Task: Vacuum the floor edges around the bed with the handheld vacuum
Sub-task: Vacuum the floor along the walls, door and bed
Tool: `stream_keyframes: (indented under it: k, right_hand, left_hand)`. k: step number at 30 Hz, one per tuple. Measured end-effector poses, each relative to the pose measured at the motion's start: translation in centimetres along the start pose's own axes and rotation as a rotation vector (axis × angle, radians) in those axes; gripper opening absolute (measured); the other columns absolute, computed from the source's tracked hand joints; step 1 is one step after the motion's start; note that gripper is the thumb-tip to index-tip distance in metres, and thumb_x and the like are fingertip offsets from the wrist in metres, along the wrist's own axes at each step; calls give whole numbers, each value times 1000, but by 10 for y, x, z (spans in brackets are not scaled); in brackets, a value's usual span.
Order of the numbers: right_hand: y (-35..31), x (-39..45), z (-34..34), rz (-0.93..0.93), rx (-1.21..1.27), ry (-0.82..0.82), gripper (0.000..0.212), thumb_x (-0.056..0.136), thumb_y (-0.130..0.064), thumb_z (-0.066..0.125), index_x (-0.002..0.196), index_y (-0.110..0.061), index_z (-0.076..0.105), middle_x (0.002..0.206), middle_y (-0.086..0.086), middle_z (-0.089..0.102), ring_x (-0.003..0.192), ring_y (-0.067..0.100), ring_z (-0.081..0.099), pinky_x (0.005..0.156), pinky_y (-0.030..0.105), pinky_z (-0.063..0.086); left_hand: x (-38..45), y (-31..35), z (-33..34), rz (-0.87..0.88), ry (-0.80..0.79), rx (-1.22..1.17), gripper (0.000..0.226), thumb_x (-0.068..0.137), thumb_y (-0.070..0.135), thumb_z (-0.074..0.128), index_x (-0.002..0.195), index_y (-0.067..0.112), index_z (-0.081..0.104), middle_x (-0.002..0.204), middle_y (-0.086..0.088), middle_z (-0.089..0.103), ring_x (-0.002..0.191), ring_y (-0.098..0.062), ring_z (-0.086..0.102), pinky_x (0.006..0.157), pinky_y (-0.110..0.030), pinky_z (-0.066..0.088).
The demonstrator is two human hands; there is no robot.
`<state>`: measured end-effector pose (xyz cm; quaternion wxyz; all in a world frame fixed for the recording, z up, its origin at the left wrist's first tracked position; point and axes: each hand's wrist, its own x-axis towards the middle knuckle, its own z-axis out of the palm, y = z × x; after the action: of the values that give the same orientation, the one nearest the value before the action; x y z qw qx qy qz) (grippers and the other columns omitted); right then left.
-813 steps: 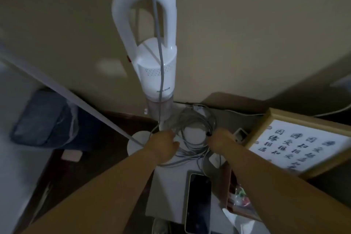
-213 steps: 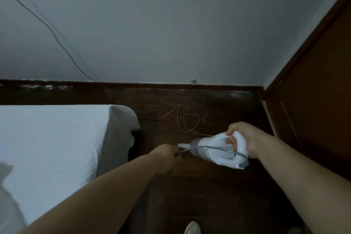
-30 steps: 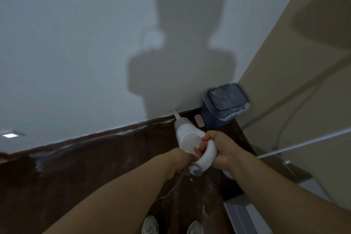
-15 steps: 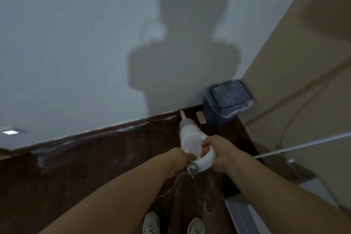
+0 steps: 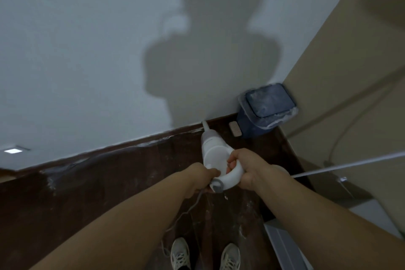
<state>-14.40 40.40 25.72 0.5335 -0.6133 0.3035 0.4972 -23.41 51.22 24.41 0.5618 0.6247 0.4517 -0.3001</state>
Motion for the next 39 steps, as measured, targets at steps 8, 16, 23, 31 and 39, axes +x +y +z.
stream_keyframes:
  k: [8, 16, 23, 31, 39]
  right_hand:
    - [-7, -1, 6, -41, 14, 41, 47, 78, 3, 51, 123, -9, 51, 80, 10, 50, 58, 15, 47, 50, 31, 43]
    - [1, -8, 23, -9, -49, 19, 48, 82, 2, 52, 127, -13, 46, 103, 14, 54, 67, 18, 50, 55, 32, 45]
    - [9, -18, 51, -5, -113, 14, 52, 81, 3, 52, 131, -13, 45, 102, 15, 52, 69, 20, 50, 54, 32, 45]
    - [29, -31, 91, -19, -163, 0, 59, 79, 5, 51, 134, -14, 42, 110, 19, 52, 76, 23, 52, 52, 31, 46]
    - [47, -40, 121, -34, -169, 2, 60, 79, 6, 51, 135, -13, 41, 111, 19, 51, 74, 22, 51, 55, 31, 47]
  left_hand:
    - [2, 8, -3, 25, -3, 3, 43, 94, 37, 54, 121, 3, 52, 81, -3, 57, 67, -11, 54, 57, -19, 42]
    - [9, -10, -18, 13, -2, 29, 44, 95, 37, 53, 122, 3, 50, 84, -4, 57, 71, -13, 55, 64, -22, 45]
    - [-3, -27, -39, 13, 16, 9, 43, 96, 35, 52, 123, 2, 50, 82, -4, 57, 70, -13, 57, 59, -19, 46]
    - [-22, -54, -69, 19, 43, -34, 42, 96, 32, 52, 123, -1, 50, 80, -4, 55, 66, -12, 55, 54, -17, 44]
    - [-28, -77, -94, 21, 55, -26, 43, 96, 34, 51, 122, 0, 52, 80, -3, 56, 66, -11, 54, 55, -18, 42]
